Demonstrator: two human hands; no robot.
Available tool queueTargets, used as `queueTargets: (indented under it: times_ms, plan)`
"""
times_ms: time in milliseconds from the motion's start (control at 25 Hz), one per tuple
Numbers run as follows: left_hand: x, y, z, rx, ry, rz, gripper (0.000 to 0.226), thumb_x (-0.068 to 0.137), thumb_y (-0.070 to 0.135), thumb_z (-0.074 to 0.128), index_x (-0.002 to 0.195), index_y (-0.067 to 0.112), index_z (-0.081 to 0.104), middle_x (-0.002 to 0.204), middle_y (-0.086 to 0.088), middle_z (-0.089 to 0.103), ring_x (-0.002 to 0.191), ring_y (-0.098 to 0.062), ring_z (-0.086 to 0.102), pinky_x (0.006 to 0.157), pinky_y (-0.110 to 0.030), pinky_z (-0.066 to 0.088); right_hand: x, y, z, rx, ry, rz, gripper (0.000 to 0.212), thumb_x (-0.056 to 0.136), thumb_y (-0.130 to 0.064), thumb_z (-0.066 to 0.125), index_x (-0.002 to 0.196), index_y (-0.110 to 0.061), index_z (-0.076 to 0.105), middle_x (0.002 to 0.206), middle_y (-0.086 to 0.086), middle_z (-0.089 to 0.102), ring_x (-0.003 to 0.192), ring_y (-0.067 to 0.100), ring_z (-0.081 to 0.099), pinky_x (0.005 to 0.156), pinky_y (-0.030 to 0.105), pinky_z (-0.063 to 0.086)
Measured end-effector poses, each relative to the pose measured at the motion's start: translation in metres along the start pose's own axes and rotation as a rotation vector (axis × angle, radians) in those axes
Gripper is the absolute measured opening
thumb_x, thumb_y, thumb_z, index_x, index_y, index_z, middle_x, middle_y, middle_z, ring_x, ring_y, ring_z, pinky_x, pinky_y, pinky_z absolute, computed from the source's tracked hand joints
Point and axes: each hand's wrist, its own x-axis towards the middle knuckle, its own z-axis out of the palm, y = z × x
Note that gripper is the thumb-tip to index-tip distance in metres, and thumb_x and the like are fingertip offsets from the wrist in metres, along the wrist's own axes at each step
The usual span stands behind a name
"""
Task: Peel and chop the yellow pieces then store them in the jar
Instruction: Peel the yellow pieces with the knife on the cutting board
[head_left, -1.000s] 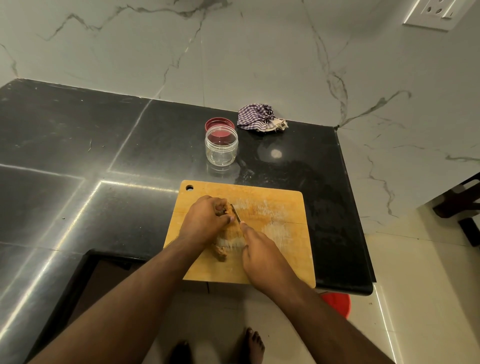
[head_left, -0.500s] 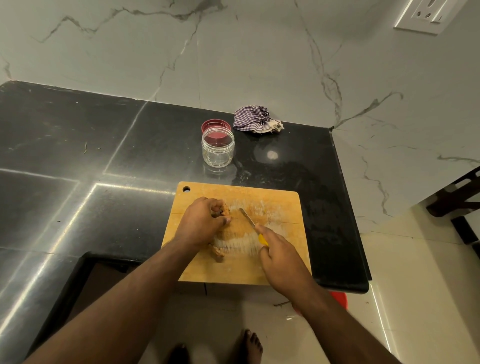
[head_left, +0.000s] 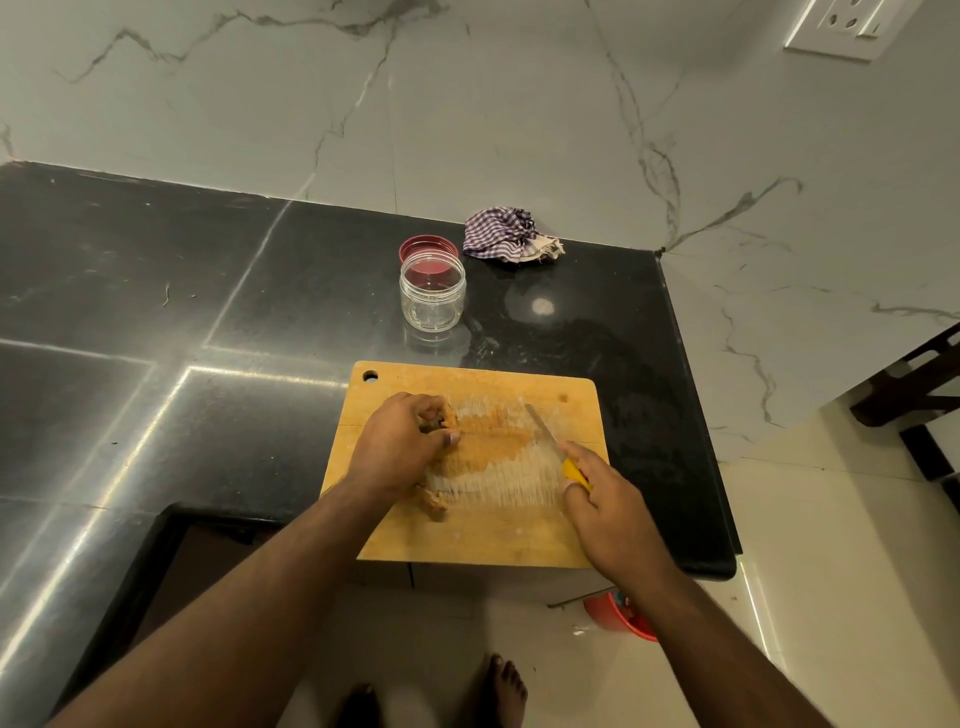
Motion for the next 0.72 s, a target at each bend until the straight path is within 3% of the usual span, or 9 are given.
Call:
queueTargets:
  times_ms: [160, 360, 720]
  plan:
    - [0.0, 0.0, 0.0, 0.003, -0.014, -0.003, 0.057, 0.085, 0.033, 0.077, 0.137, 0.021, 0.059, 0.123, 0.004, 0.062, 0.099, -0.006, 0.053, 0.083, -0.024, 0.048, -0.01, -0.027, 0.025, 0.078, -0.095, -0.07, 0.048, 0.102, -0.018, 0.046, 0.147, -0.031, 0.04, 0.14, -0.015, 0.046, 0.12, -0.003, 0.04, 0.094, 0.009, 0.032]
    - [-0.002, 0.006, -0.002, 0.006, -0.008, 0.004, 0.05, 0.087, 0.029, 0.075, 0.134, 0.02, 0.061, 0.11, 0.007, 0.059, 0.095, -0.008, 0.054, 0.076, -0.021, 0.043, -0.013, -0.038, 0.043, -0.007, -0.121, -0.103, 0.051, 0.103, -0.019, 0.042, 0.152, -0.027, 0.032, 0.149, -0.006, 0.043, 0.133, 0.007, 0.04, 0.104, 0.014, 0.029]
    - [-0.002, 0.009, -0.003, 0.042, -0.002, 0.014, 0.044, 0.087, 0.026, 0.075, 0.129, 0.019, 0.065, 0.103, 0.011, 0.053, 0.095, -0.009, 0.053, 0.077, -0.023, 0.042, -0.012, -0.049, 0.051, -0.068, -0.156, -0.116, 0.052, 0.104, -0.022, 0.036, 0.154, -0.026, 0.025, 0.144, -0.004, 0.046, 0.125, 0.008, 0.045, 0.104, 0.024, 0.039]
